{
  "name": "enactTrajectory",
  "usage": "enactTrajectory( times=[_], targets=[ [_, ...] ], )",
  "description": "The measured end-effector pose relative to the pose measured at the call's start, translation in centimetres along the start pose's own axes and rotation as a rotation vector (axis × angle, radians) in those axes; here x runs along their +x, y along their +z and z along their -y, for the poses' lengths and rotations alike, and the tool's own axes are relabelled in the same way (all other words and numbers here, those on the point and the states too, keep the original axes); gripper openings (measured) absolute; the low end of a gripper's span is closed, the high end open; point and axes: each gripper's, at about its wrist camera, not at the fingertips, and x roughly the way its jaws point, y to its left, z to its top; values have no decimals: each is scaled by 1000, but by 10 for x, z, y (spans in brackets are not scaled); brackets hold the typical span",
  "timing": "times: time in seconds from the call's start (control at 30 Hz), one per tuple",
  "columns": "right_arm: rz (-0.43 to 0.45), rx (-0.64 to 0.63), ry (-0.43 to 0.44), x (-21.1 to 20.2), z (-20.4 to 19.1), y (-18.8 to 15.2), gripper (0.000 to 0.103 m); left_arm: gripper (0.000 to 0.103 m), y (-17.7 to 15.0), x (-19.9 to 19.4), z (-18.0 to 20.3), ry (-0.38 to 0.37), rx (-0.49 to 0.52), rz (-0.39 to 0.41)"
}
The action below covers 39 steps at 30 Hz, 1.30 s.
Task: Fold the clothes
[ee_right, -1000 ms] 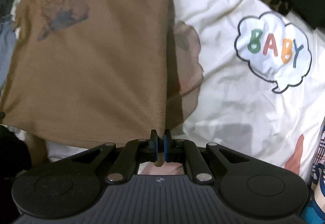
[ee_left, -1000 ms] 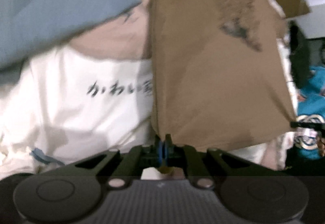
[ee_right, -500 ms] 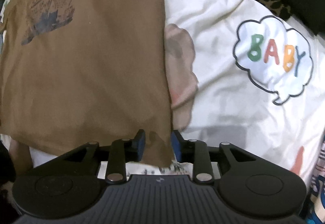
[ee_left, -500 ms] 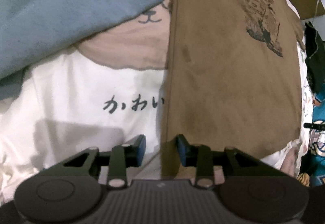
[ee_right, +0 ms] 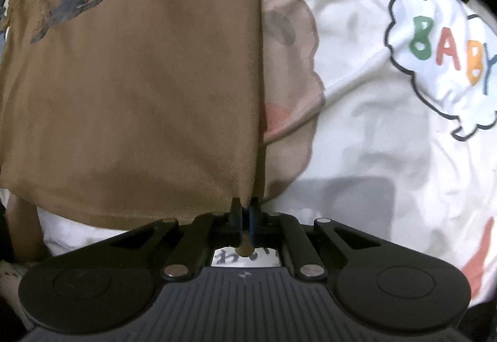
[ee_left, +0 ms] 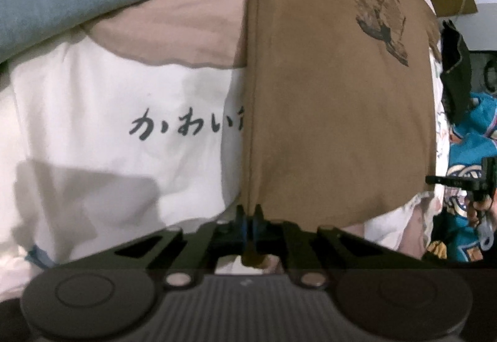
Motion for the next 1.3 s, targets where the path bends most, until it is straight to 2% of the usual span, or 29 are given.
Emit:
enactTrajectory(
  times=[0.17, 0.27, 0.33, 0.37, 0.4, 0.43, 0.5, 0.6, 0.7, 0.8, 1.07, 1.2, 1.3],
  targets=[
    [-47, -50, -88, -1, -19, 1, 1, 3, -2, 1, -6, 34, 19, -14],
    [-77, -111, -143, -9, -32, 4, 6, 15, -5, -8, -6, 77, 41, -45],
    [-75, -139, -176, -27, -36, 8, 10, 18, -8, -21, -3, 141, 93, -68],
    [-67, -148, -195, -40, -36, 11, 11, 18, -6, -31, -3, 148, 104, -56],
    [-57, -155, -213, -53, -37, 14, 19, 21, -4, -41, -4, 151, 112, -44],
    [-48, -163, -231, -66, -37, 18, 27, 28, 1, -53, -6, 135, 102, -23],
    [-7, -185, -259, -91, -45, 33, 32, 37, 14, -75, -6, 122, 109, 34],
    [59, -219, -299, -128, -59, 58, 40, 38, 37, -100, 10, 129, 154, 116],
    [125, -252, -338, -165, -72, 83, 42, 38, 64, -116, 28, 160, 164, 168],
    [241, -240, -294, -178, -79, 100, 45, 38, 77, -126, 29, 180, 152, 197],
    [425, -133, -186, -152, -85, 119, 45, 38, 114, -129, 60, 211, 191, 318],
    [484, -132, -169, -123, -93, 134, 45, 38, 149, -101, 97, 174, 256, 344],
    [485, -111, -150, -98, -92, 144, 45, 38, 177, -72, 121, 120, 272, 350]
  ],
)
